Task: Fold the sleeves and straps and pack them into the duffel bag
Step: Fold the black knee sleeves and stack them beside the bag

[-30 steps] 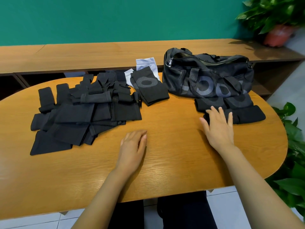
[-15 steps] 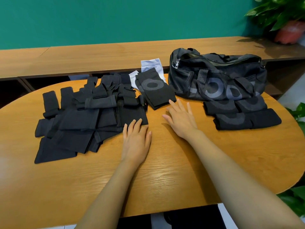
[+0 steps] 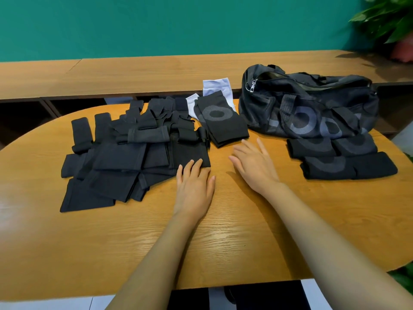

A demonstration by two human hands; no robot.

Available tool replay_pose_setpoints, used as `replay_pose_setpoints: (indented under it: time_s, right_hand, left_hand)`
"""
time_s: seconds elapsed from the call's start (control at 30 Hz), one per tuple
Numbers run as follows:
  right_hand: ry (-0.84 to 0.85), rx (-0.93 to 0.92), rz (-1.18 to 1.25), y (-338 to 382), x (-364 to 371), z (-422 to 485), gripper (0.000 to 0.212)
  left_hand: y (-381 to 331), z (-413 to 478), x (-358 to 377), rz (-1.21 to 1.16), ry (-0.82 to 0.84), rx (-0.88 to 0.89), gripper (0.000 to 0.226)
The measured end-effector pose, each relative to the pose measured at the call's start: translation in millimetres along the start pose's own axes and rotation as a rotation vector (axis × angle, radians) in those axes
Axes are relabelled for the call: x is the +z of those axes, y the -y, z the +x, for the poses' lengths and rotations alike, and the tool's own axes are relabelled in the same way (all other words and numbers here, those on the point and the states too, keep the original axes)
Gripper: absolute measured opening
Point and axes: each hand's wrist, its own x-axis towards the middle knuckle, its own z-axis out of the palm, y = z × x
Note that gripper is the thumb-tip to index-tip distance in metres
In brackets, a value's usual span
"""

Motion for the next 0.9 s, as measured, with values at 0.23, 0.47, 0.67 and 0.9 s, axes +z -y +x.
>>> replay_pose_setpoints:
  time_s: [0.23, 0.47, 0.67, 0.9]
  right_hand:
    - [0.159, -0.027, -0.037, -5, 4, -9, 0.058]
    - [0.22, -0.004, -0.028, 8, 8, 34, 0.058]
    - [0.207, 0.017, -0.005, 8, 10, 35, 0.059]
    - [-0.096, -0.083, 0.066, 0, 3, -27, 0.063]
  left_hand:
    - [-3, -3, 1, 0.036, -0.002, 0.001, 0.045]
    - [-4, -2, 0, 0.015, -0.008, -0.005, 0.043]
    - [-1, 0, 1, 0.008, -0.007, -0.003, 0.043]
    - [-1, 0, -1, -0.028, -0.001, -0.018, 0.054]
